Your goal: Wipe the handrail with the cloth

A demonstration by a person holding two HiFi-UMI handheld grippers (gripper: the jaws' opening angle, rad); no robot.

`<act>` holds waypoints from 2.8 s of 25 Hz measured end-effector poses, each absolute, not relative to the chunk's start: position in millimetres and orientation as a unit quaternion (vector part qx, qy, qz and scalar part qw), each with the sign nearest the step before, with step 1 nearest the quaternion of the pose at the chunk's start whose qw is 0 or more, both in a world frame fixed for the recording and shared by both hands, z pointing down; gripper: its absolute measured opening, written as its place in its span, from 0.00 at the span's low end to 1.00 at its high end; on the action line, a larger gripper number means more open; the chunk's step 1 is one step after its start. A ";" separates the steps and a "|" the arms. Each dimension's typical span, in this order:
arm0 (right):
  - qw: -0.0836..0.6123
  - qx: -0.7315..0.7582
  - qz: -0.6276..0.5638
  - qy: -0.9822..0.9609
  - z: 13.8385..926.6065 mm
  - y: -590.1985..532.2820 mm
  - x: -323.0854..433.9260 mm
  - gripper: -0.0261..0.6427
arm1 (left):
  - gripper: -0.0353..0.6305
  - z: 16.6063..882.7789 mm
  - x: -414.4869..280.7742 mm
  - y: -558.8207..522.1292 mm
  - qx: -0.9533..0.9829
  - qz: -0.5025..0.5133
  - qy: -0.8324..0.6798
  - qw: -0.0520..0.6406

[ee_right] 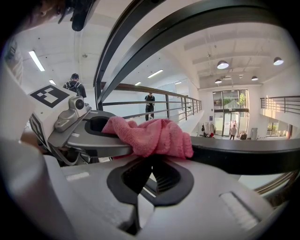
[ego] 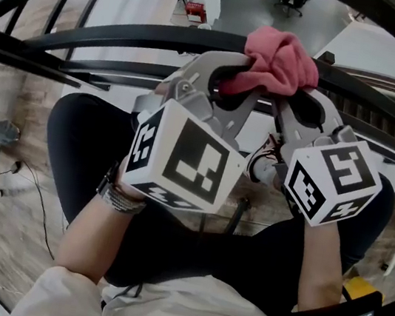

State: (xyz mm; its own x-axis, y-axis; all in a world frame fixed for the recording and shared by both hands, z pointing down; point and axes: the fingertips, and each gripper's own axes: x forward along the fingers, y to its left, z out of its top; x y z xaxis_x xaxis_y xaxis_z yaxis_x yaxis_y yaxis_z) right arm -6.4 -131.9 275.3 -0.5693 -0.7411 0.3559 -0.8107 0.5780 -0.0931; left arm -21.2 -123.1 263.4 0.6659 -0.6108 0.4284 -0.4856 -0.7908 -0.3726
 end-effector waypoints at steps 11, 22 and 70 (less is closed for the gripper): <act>0.142 0.434 0.120 -0.881 273.4 -131.2 -13.0 0.04 | 0.10 263.2 -28.3 -123.4 -0.903 -0.272 0.313 0.112; 0.147 0.426 0.118 -0.885 273.5 -132.8 -25.7 0.04 | 0.10 265.0 -42.2 -126.8 -0.900 -0.271 0.324 0.108; 0.156 0.402 0.114 -0.895 274.2 -132.5 -55.9 0.04 | 0.10 268.5 -74.2 -131.3 -0.889 -0.271 0.356 0.100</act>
